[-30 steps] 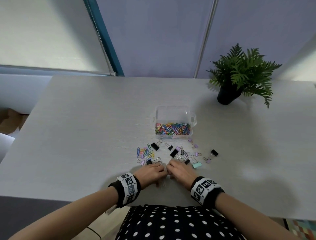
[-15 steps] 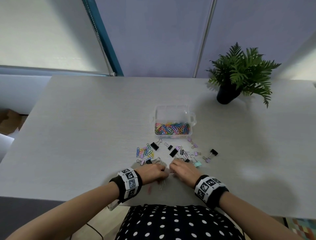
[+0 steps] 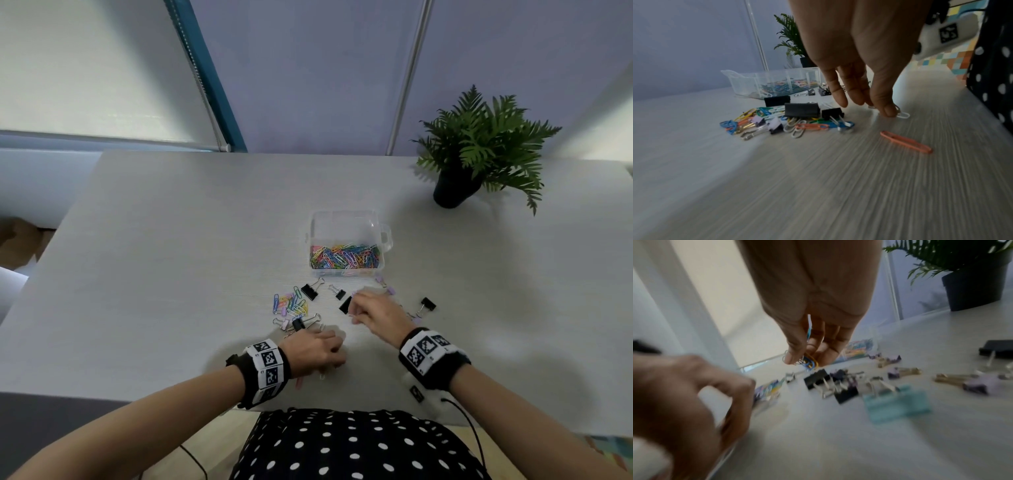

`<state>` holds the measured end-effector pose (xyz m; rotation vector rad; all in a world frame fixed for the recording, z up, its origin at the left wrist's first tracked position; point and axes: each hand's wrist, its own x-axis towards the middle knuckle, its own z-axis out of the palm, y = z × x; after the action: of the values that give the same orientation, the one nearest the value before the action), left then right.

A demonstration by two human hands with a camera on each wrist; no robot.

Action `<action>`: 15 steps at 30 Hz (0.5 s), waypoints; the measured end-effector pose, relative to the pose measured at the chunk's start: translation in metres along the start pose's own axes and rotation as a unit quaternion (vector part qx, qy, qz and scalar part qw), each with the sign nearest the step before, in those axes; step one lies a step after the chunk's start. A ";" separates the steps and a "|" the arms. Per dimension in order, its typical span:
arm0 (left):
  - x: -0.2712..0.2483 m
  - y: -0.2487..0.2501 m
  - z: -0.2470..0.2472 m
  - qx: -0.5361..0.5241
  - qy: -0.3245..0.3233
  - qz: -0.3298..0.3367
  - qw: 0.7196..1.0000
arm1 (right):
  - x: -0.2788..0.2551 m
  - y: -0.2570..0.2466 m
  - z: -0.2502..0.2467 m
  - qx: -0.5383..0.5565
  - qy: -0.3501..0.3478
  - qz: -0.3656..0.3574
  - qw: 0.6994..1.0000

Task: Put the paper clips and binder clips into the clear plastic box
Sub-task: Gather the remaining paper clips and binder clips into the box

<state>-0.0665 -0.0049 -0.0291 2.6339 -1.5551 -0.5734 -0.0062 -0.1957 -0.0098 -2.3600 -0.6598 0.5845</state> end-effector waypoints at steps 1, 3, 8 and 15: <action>0.000 0.001 -0.002 0.014 0.001 0.005 1.000 | 0.005 -0.002 -0.007 0.022 0.017 0.007 1.000; 0.000 0.003 -0.003 0.045 0.003 0.009 0.999 | 0.015 -0.006 -0.021 0.059 0.050 0.027 0.997; -0.001 0.011 0.001 0.090 -0.011 0.029 0.995 | 0.043 -0.011 -0.052 0.116 0.110 0.059 0.985; 0.002 0.020 -0.006 0.110 -0.038 -0.003 0.993 | 0.077 -0.006 -0.064 0.064 0.127 0.066 0.988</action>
<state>-0.0808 -0.0177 -0.0196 2.8066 -1.7253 -0.5363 0.0868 -0.1749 0.0216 -2.3160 -0.3423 0.3600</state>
